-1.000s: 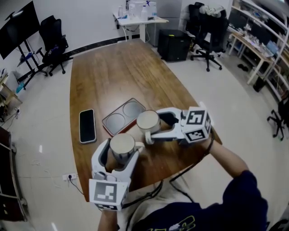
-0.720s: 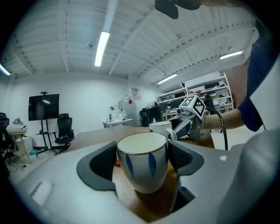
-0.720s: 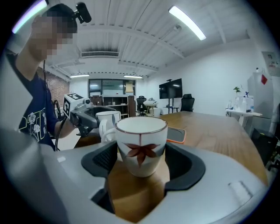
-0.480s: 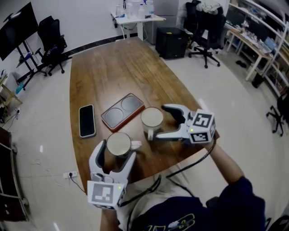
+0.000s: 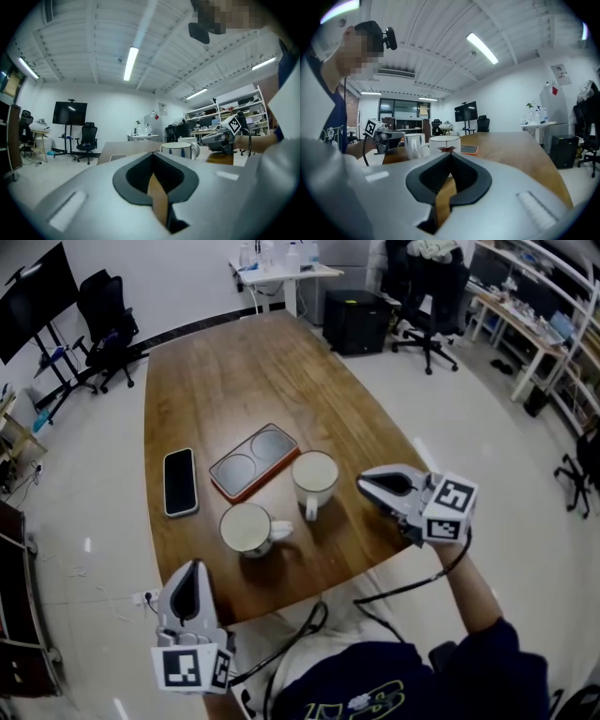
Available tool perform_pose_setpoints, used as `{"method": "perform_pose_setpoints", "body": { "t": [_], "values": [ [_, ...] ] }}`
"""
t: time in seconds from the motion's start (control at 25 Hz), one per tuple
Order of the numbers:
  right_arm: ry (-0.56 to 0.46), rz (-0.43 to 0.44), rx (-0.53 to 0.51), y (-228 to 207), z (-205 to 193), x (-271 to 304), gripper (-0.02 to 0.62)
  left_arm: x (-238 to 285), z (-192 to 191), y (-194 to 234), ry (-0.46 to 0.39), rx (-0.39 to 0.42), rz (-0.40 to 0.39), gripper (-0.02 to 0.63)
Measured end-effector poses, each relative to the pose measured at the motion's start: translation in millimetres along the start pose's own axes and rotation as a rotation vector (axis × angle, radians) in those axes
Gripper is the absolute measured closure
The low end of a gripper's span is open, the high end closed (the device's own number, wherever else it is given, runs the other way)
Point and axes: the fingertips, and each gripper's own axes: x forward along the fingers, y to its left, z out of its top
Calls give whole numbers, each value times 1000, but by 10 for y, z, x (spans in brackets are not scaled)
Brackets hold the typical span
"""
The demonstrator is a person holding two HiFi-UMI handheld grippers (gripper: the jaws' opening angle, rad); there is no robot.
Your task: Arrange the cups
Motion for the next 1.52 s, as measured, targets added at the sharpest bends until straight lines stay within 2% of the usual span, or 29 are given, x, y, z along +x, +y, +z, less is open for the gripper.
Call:
{"method": "perform_pose_setpoints", "body": {
  "t": [0.16, 0.24, 0.32, 0.36, 0.4, 0.48, 0.56, 0.64, 0.72, 0.76, 0.84, 0.92, 1.0, 1.12, 1.28, 1.36, 1.4, 1.44, 1.48, 1.52],
  "values": [
    [3, 11, 3, -3, -24, 10, 584, 68, -185, 38, 130, -3, -22, 604],
    [1, 4, 4, -12, -15, 15, 584, 137, -319, -8, 225, 78, -20, 603],
    [-2, -6, 4, -23, 0, 13, 585, 187, -440, -129, 301, 228, -15, 603],
    [-2, -10, 4, -24, 6, 11, 586, 184, -438, -188, 296, 284, -6, 604],
    [-1, -12, 5, -22, 4, 9, 586, 161, -398, -212, 261, 286, 12, 604],
    [1, -12, 6, -26, -9, 11, 587, 95, -321, -140, 192, 175, 53, 603],
    [1, -11, 3, -33, -14, 14, 588, 68, -299, -73, 173, 95, 50, 603],
    [1, -10, 6, -29, -21, 10, 588, 59, -221, -127, 135, 11, -26, 603],
    [1, -8, 8, -28, -31, 5, 589, 41, -52, -213, 56, -127, -138, 603],
    [0, -8, 6, -33, -30, 3, 589, 50, 11, -221, 27, -161, -167, 603],
    [-2, -12, 3, -41, -20, 1, 590, 129, -8, -193, 44, -108, -165, 603],
    [-1, -14, 3, -39, -30, -2, 591, 207, -130, -208, 112, -39, -174, 603],
    [0, -12, 5, -35, -35, 2, 592, 234, -163, -255, 142, -35, -222, 603],
    [0, -5, 2, -30, -24, 10, 593, 254, -156, -208, 137, -41, -239, 603],
    [-34, 110, -26, 269, 11, -3, 594, 300, -186, -62, 134, -46, -218, 603],
    [-99, 193, 28, 611, 149, -38, 593, 317, -165, -21, 117, -41, -211, 603],
    [-117, 242, 62, 829, 230, -20, 443, 318, -158, -5, 111, -39, -208, 603],
    [-117, 282, 60, 1061, 310, 32, 236, 317, -152, 9, 106, -36, -206, 603],
    [-100, 301, 4, 1281, 388, 109, 193, 314, -148, 23, 103, -35, -204, 603],
    [-66, 296, -100, 1461, 455, 193, 177, 311, -145, 32, 100, -35, -202, 603]
  ]
}}
